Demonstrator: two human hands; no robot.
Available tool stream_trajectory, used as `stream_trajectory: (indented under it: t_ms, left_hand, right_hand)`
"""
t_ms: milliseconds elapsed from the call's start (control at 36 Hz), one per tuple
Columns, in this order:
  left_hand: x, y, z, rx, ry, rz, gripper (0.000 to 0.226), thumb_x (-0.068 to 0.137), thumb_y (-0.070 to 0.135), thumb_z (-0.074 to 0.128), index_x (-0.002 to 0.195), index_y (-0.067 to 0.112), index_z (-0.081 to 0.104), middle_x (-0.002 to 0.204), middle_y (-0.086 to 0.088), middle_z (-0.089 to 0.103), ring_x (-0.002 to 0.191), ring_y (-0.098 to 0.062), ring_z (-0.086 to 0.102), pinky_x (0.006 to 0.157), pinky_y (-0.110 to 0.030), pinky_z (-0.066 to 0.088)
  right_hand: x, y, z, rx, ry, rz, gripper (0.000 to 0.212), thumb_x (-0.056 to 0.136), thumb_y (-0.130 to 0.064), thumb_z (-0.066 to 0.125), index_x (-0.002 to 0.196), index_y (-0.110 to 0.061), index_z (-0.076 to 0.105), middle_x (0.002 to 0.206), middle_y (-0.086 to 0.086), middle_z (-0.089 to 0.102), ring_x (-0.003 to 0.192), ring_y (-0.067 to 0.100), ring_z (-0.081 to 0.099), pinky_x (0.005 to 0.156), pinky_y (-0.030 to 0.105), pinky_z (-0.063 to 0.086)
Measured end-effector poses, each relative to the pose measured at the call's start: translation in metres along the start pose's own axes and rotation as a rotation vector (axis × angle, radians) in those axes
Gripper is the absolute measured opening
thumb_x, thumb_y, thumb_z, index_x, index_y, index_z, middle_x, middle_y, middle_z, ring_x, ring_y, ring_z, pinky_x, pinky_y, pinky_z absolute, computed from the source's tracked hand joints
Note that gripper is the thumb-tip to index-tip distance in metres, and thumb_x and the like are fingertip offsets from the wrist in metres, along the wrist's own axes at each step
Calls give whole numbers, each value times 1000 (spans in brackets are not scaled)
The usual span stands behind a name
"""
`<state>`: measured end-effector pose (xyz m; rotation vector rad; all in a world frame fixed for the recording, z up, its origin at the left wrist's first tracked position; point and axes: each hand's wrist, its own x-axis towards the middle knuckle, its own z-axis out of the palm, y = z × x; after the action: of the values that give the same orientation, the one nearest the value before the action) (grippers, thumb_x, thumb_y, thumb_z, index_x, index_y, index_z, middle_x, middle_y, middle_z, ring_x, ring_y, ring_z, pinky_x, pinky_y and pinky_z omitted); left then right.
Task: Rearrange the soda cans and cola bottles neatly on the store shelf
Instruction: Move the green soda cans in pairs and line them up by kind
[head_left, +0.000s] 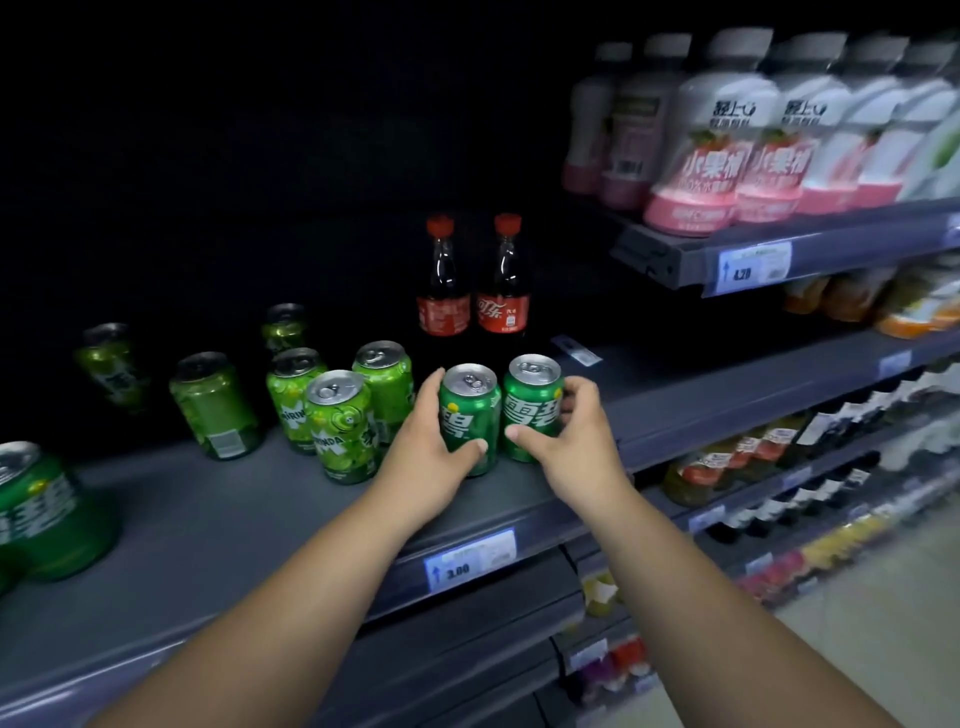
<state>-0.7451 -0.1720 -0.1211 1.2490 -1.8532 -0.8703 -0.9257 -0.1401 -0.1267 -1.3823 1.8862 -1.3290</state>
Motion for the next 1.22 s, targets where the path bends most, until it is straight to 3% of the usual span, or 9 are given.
stream_trajectory:
  t_ms: [83, 194, 333, 389, 472, 667, 833, 1056, 1222]
  left_hand:
    - [2, 3, 4, -32, 4, -8, 91, 81, 15, 77, 151, 31, 21, 129, 20, 48, 122, 2, 46, 102, -19, 35]
    - [0, -4, 5, -34, 35, -19, 89, 70, 35, 82, 141, 44, 29, 133, 15, 55, 122, -4, 54, 107, -37, 45]
    - [-7, -11, -1, -7, 99, -36, 93, 52, 55, 82, 133, 41, 38, 120, 7, 57, 104, -10, 60, 92, -41, 53]
    - [-7, -13, -1, -15, 91, -40, 92, 52, 52, 83, 132, 42, 39, 122, 7, 57, 108, -10, 59, 94, -42, 52]
    - [-7, -14, 1, -60, 45, -36, 87, 59, 40, 84, 133, 45, 38, 129, 13, 58, 120, -7, 56, 103, -42, 47]
    - [-17, -10, 0, -183, 53, -43, 86, 59, 35, 85, 134, 42, 42, 125, 15, 63, 117, -7, 60, 102, -43, 49]
    - [-45, -20, -34, -188, 104, -34, 82, 70, 11, 86, 133, 42, 44, 124, 19, 63, 119, -4, 58, 102, -41, 50]
    - [-126, -56, -121, -131, 264, -140, 80, 73, 8, 84, 124, 56, 46, 120, 22, 65, 115, -2, 61, 102, -41, 50]
    - [-178, -83, -191, -128, 425, -224, 80, 74, 5, 81, 137, 37, 43, 125, 19, 63, 117, -6, 61, 104, -45, 48]
  right_hand:
    - [8, 5, -2, -5, -32, 8, 69, 66, -42, 88, 116, -36, 41, 119, -6, 57, 107, 13, 58, 93, 44, 53]
    - [10, 15, -9, 48, -117, 1, 69, 68, -40, 87, 120, -35, 43, 123, -8, 58, 114, 11, 57, 99, 43, 52]
    - [7, 22, -26, 135, -357, -73, 61, 79, -29, 76, 122, -62, 47, 128, -17, 63, 123, 5, 58, 107, 44, 48]
    - [5, 22, -29, 123, -384, -97, 69, 84, -26, 71, 135, -62, 41, 141, -19, 55, 131, 6, 52, 111, 44, 45]
    - [2, 22, -27, 98, -323, -95, 91, 69, -50, 74, 148, -53, 28, 153, -16, 38, 138, 8, 43, 112, 42, 43]
    - [-3, 17, -20, 119, -209, -131, 63, 73, -29, 86, 112, -61, 48, 118, -20, 63, 114, 0, 60, 97, 40, 56]
    - [-28, -10, 0, 185, -225, -172, 60, 71, -22, 89, 109, -51, 54, 115, -20, 63, 106, -12, 57, 87, 26, 58]
    - [-72, -59, 74, 201, -391, -216, 61, 66, -30, 92, 104, -56, 53, 113, -22, 63, 104, -6, 60, 86, 28, 58]
    - [-112, -94, 151, 244, -482, -224, 69, 50, -58, 82, 109, -69, 48, 123, -18, 59, 112, 7, 63, 93, 39, 57]
